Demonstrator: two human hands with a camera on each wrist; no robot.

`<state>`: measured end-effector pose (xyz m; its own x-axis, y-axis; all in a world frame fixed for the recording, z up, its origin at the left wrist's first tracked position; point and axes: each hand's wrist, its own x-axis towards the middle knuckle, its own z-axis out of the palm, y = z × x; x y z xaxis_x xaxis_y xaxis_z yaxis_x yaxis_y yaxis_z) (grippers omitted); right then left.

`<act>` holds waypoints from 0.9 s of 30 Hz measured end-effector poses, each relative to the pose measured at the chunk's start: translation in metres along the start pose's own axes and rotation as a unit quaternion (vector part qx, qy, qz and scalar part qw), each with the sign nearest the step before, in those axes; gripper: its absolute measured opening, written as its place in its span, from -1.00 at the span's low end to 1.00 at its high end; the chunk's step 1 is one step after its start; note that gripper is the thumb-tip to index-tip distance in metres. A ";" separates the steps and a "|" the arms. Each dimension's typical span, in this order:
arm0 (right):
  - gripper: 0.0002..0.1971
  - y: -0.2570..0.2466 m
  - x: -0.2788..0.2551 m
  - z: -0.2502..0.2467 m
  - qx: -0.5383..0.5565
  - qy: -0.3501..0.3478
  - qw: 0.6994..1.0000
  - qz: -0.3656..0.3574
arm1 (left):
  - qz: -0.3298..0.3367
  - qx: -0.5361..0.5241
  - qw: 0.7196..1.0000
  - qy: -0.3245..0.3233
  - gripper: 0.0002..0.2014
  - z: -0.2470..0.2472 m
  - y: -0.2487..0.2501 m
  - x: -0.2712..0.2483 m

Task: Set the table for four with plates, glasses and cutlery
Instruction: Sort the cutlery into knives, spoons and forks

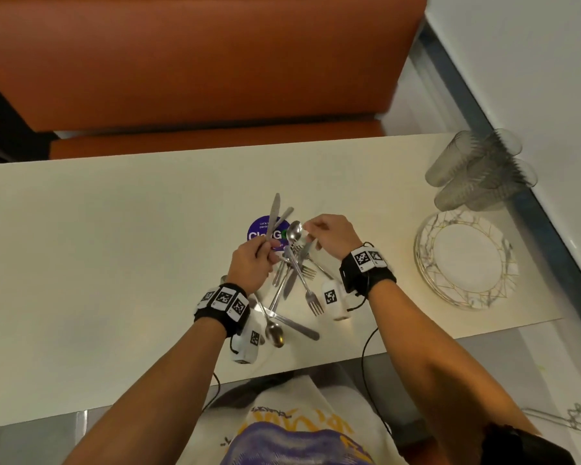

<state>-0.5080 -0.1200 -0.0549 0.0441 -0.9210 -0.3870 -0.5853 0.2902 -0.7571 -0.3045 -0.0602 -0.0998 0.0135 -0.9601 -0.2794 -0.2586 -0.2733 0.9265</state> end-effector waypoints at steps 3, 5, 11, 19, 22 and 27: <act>-0.83 0.019 0.012 0.010 -0.112 -0.022 0.993 0.010 | -0.032 -0.008 0.999 0.027 -0.74 -0.001 -0.012 0.000; -0.78 0.027 0.020 0.015 -0.183 -0.027 0.983 0.023 | -0.054 -0.013 0.998 0.043 -0.73 0.001 -0.018 0.000; -0.62 0.046 0.047 0.024 -0.189 0.011 0.971 0.146 | -0.106 -0.039 0.991 0.070 -0.75 0.007 -0.021 0.004; -0.58 0.032 0.068 0.026 -0.173 0.003 0.971 0.167 | -0.106 -0.038 0.990 0.081 -0.90 0.007 -0.028 0.015; -0.64 0.033 0.071 0.032 -0.148 0.023 0.974 0.169 | -0.108 -0.055 0.988 0.094 -0.90 0.006 -0.026 0.017; -0.62 0.025 0.068 0.033 -0.108 0.025 0.976 0.186 | -0.105 -0.043 0.989 0.093 -0.88 0.002 -0.019 0.019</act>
<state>-0.4927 -0.1668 -0.1176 -0.2397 -0.7756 -0.5840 -0.7107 0.5500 -0.4387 -0.3011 -0.0736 -0.1230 0.2384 -0.8734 -0.4246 -0.1482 -0.4648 0.8729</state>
